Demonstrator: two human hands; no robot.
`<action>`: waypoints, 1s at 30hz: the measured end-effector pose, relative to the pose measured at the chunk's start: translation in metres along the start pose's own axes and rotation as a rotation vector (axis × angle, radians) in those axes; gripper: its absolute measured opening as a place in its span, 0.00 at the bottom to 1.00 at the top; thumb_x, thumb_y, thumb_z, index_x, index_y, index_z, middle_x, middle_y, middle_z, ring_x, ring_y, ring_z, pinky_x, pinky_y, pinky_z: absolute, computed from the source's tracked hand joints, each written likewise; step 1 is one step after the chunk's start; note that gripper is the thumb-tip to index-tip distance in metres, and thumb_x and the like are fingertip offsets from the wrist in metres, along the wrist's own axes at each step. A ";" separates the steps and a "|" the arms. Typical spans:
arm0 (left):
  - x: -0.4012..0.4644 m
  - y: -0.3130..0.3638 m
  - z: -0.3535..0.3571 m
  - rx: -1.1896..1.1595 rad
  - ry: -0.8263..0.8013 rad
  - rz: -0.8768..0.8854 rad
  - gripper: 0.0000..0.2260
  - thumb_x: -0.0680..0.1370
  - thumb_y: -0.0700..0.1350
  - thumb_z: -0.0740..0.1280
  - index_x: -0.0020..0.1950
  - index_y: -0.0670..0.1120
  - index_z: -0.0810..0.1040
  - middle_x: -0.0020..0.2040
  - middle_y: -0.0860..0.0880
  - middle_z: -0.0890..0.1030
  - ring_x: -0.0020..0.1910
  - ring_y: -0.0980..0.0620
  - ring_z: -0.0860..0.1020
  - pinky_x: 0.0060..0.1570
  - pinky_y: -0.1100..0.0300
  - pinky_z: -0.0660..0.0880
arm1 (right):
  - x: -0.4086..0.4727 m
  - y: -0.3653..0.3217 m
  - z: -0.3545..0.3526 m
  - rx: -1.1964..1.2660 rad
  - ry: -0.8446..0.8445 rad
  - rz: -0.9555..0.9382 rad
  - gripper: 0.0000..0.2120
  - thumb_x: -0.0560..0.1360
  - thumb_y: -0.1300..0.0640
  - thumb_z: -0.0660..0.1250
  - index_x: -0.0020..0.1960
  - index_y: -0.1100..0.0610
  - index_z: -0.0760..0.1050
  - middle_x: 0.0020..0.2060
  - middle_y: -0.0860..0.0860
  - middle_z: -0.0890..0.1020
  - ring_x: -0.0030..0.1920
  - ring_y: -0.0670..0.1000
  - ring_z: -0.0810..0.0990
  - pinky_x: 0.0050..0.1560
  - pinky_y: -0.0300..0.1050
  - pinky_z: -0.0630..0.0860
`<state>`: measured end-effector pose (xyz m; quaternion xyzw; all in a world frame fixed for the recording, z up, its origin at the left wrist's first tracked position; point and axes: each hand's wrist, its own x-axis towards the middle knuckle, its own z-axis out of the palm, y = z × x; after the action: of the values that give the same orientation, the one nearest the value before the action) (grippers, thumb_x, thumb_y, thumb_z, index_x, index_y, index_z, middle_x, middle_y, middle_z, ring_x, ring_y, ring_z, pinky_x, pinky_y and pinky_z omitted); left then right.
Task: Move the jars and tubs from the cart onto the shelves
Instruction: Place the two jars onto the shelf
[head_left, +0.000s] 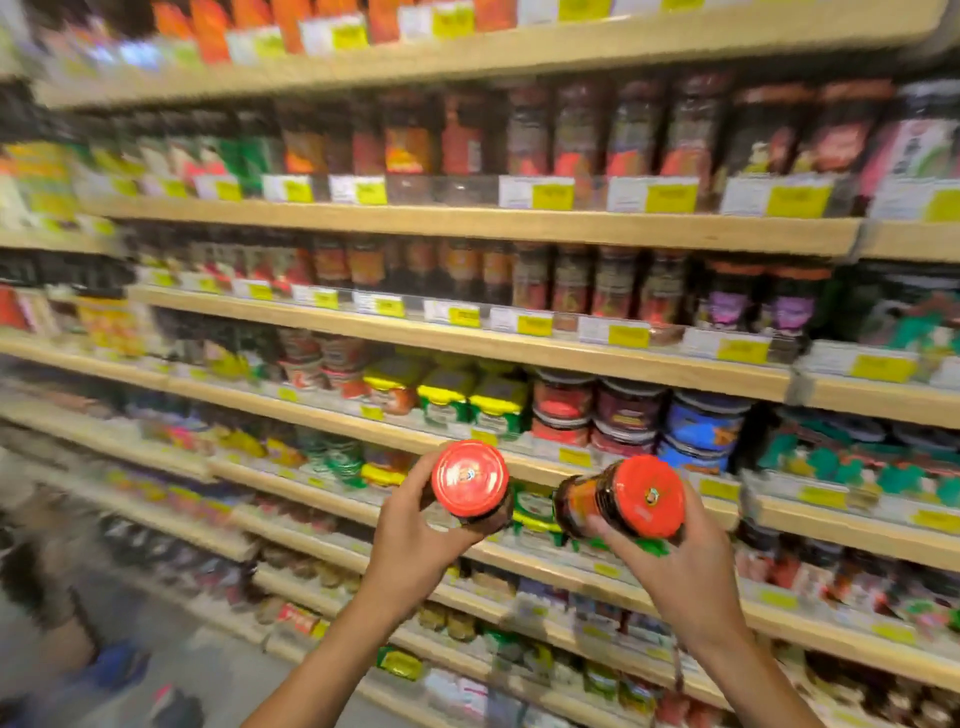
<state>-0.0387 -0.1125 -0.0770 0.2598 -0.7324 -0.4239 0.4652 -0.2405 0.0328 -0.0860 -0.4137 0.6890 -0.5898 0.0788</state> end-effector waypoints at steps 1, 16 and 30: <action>0.001 0.004 -0.007 0.010 0.032 0.001 0.32 0.62 0.54 0.83 0.63 0.51 0.77 0.56 0.58 0.83 0.56 0.59 0.81 0.52 0.68 0.74 | 0.006 -0.004 0.006 0.012 -0.025 -0.023 0.34 0.59 0.41 0.79 0.62 0.45 0.73 0.51 0.37 0.81 0.51 0.33 0.79 0.46 0.21 0.71; 0.012 0.027 -0.059 0.074 0.247 0.013 0.30 0.66 0.42 0.82 0.65 0.52 0.77 0.58 0.57 0.83 0.59 0.56 0.80 0.56 0.66 0.76 | 0.058 -0.040 0.056 0.101 -0.233 -0.163 0.42 0.58 0.35 0.77 0.68 0.47 0.72 0.54 0.40 0.81 0.57 0.42 0.79 0.59 0.44 0.77; 0.096 -0.012 -0.098 0.031 0.199 0.106 0.34 0.63 0.48 0.82 0.67 0.52 0.76 0.58 0.60 0.82 0.60 0.59 0.79 0.58 0.65 0.76 | 0.109 -0.063 0.123 0.090 -0.116 -0.242 0.37 0.60 0.35 0.77 0.66 0.43 0.72 0.54 0.38 0.81 0.56 0.39 0.79 0.55 0.36 0.77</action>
<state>0.0074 -0.2303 -0.0229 0.2685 -0.7021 -0.3592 0.5532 -0.2076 -0.1286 -0.0251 -0.5232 0.6012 -0.6005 0.0653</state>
